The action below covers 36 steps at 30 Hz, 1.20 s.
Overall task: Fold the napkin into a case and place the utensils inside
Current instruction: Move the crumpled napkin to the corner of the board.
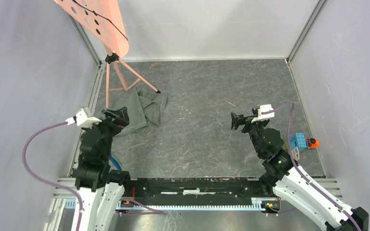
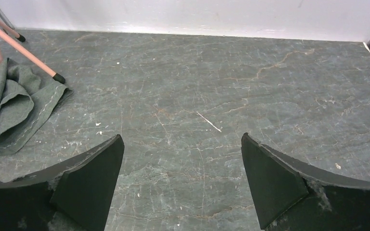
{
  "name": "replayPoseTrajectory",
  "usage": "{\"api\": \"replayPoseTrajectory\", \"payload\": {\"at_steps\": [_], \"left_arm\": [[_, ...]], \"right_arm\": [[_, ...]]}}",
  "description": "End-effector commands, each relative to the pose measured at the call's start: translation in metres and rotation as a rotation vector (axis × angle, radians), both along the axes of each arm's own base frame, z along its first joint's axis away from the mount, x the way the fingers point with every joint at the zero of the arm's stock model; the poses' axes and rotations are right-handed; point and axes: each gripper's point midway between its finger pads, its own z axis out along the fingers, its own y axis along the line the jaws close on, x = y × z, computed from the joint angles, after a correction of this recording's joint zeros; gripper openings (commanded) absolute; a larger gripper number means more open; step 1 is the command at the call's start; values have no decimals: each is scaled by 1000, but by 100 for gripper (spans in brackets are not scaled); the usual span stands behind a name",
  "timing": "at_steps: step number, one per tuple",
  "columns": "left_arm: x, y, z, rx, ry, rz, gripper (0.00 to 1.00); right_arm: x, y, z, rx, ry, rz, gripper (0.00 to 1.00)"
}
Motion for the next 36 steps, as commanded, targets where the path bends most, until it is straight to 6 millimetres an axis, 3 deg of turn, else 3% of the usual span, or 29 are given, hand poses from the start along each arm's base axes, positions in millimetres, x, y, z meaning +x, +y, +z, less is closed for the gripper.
{"api": "replayPoseTrajectory", "payload": {"at_steps": [1,5,11,16,21,25,28,32,36], "left_arm": [[29,-1,-76,-217,299,115,100],[48,-14,-127,-331,548,163,100],[89,-38,-165,-448,593,111,100],[106,-28,-196,-436,682,224,100],[124,-12,-209,-385,706,326,100],[131,-15,-231,-350,827,347,98],[128,-26,-247,-332,911,329,91],[115,-52,-262,-325,912,293,72],[96,-93,-275,-328,916,172,37]], "right_arm": [[3,5,8,19,4,3,98],[5,10,1,-9,41,22,98],[3,14,-10,-8,54,45,98],[2,11,-10,-5,51,38,98],[2,11,-9,-3,45,38,98],[2,13,-12,2,53,47,98],[1,16,-16,4,63,61,98],[2,24,-22,3,84,96,98],[4,29,-29,-12,130,101,98]]}}
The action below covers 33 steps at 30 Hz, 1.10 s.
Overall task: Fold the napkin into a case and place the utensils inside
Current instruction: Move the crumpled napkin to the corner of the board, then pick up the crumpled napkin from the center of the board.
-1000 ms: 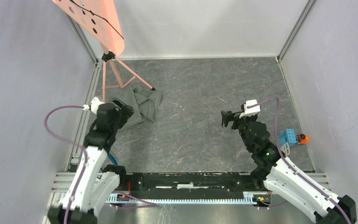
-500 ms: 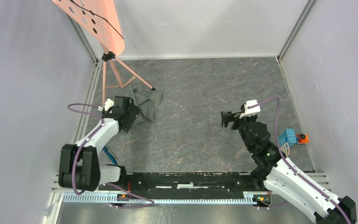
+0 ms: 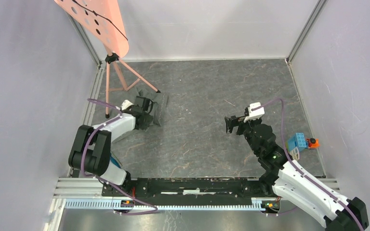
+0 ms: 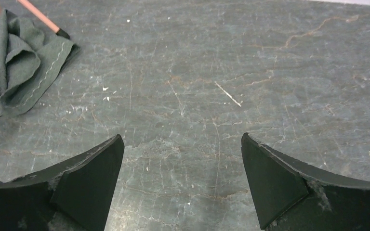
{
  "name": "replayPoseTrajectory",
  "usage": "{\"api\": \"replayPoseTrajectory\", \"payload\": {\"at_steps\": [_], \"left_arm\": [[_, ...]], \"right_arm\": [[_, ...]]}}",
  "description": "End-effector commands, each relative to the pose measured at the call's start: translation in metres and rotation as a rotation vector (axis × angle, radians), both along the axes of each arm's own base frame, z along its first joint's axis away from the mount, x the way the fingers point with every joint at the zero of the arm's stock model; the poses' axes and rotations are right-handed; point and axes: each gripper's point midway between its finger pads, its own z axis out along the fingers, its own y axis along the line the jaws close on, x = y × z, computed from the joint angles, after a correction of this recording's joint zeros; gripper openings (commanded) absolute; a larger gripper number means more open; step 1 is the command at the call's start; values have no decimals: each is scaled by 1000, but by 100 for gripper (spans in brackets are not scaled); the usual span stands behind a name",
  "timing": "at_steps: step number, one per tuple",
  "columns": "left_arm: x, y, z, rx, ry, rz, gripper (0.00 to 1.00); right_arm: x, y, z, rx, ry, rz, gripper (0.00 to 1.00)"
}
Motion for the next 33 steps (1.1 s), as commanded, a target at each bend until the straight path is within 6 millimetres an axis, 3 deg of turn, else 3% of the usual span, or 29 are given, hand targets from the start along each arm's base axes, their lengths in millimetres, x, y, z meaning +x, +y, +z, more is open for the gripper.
{"api": "replayPoseTrajectory", "payload": {"at_steps": [1,8,12,14,18,26,30,33], "left_arm": [[-15,-43,-5,-67,-45,-69,33],[-69,-171,20,-65,-169,-554,14],[-117,-242,32,-219,-225,-881,10],[-131,-263,36,-312,-258,-986,7],[-145,-261,44,-391,-334,-1040,7],[-166,-220,59,-349,-378,-1063,2],[-168,-196,61,-308,-401,-1005,2],[-170,-187,67,-322,-420,-968,2]], "right_arm": [[3,8,3,17,20,14,98],[6,3,-14,-17,106,-36,98],[3,7,-28,-27,152,-12,98],[1,11,-35,-35,177,9,98],[-8,30,-53,-68,239,136,98],[-34,92,-95,-124,440,496,97],[-32,120,-105,-142,456,535,95],[-24,140,-110,-171,432,523,88]]}}
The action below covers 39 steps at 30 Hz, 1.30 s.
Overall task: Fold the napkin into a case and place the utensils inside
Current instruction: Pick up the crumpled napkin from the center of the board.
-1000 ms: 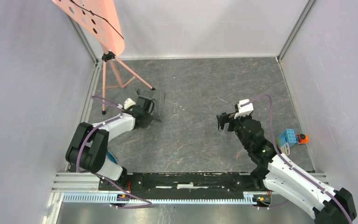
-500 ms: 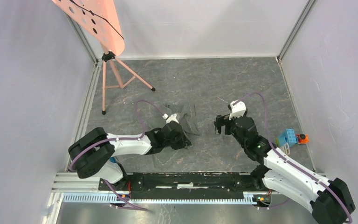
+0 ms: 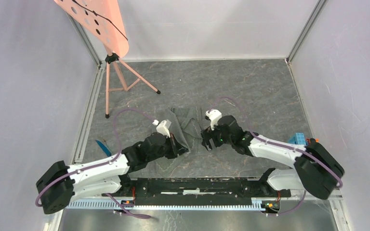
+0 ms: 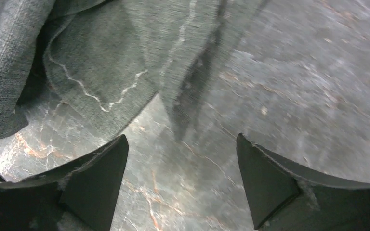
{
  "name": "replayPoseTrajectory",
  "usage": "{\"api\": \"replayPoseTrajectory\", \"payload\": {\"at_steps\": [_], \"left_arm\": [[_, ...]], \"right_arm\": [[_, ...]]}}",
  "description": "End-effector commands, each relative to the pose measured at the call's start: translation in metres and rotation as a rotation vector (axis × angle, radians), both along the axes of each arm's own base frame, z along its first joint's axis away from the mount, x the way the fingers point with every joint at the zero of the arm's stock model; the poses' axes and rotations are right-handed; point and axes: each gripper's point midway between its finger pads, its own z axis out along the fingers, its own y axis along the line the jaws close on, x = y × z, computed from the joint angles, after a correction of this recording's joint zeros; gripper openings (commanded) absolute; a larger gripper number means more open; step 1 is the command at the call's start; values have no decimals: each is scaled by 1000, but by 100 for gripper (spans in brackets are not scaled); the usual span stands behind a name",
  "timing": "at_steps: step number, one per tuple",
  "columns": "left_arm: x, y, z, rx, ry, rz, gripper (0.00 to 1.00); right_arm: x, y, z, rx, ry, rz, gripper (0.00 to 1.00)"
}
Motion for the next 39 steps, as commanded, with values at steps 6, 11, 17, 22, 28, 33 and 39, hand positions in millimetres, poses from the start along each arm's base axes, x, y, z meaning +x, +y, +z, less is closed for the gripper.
{"api": "replayPoseTrajectory", "payload": {"at_steps": [6,11,17,22,28,33,39], "left_arm": [[-2,32,26,9,-50,72,2],[3,64,66,71,-120,160,2],[23,131,105,244,-253,389,2],[35,164,114,372,-297,518,2],[50,181,131,485,-362,592,2],[77,188,120,652,-361,619,2],[117,224,64,825,-69,733,5]], "right_arm": [[42,49,-4,-120,-138,-106,45],[55,6,9,-291,-169,-323,0],[45,-55,64,-280,-282,-442,0],[36,-84,107,-211,-325,-482,0],[25,-91,180,-69,-436,-448,0],[29,-111,212,-83,-513,-534,0],[32,-155,197,-248,-525,-781,0]]}}
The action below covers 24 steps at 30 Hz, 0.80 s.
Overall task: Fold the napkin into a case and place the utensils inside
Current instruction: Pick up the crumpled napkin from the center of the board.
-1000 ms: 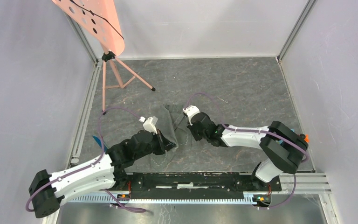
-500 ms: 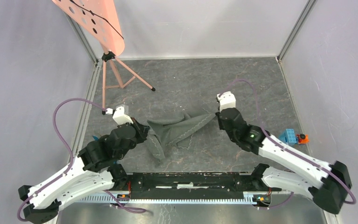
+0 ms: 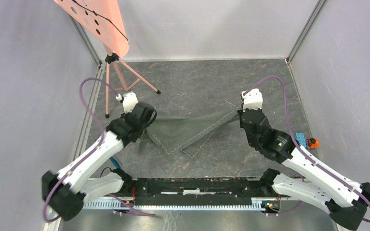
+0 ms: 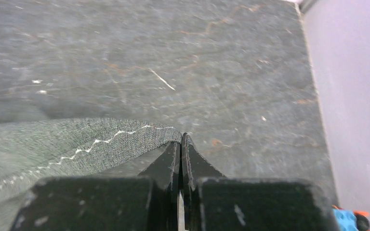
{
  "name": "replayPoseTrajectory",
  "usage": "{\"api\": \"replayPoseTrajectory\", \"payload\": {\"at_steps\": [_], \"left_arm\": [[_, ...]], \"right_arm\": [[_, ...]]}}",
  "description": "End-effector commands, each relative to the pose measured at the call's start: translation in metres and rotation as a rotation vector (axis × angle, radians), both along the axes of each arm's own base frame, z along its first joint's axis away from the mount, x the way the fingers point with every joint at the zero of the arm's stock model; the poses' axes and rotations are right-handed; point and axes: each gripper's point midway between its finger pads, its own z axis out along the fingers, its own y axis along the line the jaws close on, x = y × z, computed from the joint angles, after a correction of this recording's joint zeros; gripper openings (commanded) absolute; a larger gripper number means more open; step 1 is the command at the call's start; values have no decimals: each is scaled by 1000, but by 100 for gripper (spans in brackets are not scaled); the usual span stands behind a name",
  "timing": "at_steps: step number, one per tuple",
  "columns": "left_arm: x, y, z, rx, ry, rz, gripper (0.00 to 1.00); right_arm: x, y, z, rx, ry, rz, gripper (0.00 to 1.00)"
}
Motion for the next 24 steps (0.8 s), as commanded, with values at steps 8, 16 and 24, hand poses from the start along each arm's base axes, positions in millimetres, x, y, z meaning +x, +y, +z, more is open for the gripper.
{"api": "replayPoseTrajectory", "payload": {"at_steps": [8,16,24], "left_arm": [[9,-21,-44,-65,260,-76,70],[-84,-95,-94,-216,481,-277,65],[-82,-113,-113,-228,484,-147,62]], "right_arm": [[12,2,-33,-49,4,-40,0],[15,20,-41,-38,5,49,0],[19,30,-50,-78,25,105,0]]}}
